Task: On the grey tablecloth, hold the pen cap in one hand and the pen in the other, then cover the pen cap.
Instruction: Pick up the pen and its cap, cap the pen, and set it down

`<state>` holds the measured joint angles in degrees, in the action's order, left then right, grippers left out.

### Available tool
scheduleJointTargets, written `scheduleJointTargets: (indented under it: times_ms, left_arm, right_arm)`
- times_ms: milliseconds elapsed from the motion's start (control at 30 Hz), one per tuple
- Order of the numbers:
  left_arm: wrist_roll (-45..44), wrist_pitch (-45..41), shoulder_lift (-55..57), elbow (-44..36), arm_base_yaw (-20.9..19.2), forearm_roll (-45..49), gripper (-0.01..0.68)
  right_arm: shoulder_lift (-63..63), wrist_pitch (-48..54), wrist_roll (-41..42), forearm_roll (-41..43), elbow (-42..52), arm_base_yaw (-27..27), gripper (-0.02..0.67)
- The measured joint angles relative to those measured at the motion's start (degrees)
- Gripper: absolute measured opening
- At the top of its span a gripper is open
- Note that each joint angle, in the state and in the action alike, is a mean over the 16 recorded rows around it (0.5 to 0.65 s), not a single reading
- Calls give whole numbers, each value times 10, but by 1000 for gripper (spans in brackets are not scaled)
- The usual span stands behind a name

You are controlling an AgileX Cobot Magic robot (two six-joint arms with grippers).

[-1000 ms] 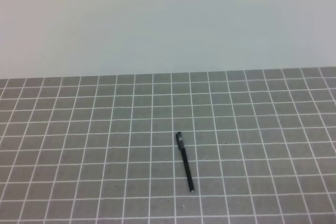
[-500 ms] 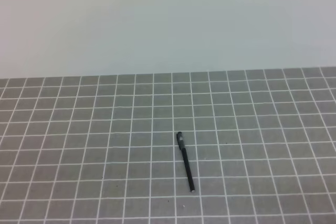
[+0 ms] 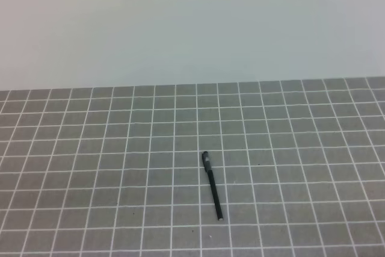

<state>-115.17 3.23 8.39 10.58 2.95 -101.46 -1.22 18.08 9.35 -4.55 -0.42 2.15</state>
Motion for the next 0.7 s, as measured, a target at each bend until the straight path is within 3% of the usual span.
scheduleJointTargets:
  times_ms: [433,533,700]
  left_arm:
    - [26,-4,42,-1,-10,0,0]
    - [94,-12,41,-5,-19,55,0]
    - [319,-56,35,-12,-36,238,0]
  right_arm:
    - [1,-1,-57,26,0,-1,5]
    - [1,-1,-59,26,0,0,5]
    - [1,-1,-60,26,0,0,5]
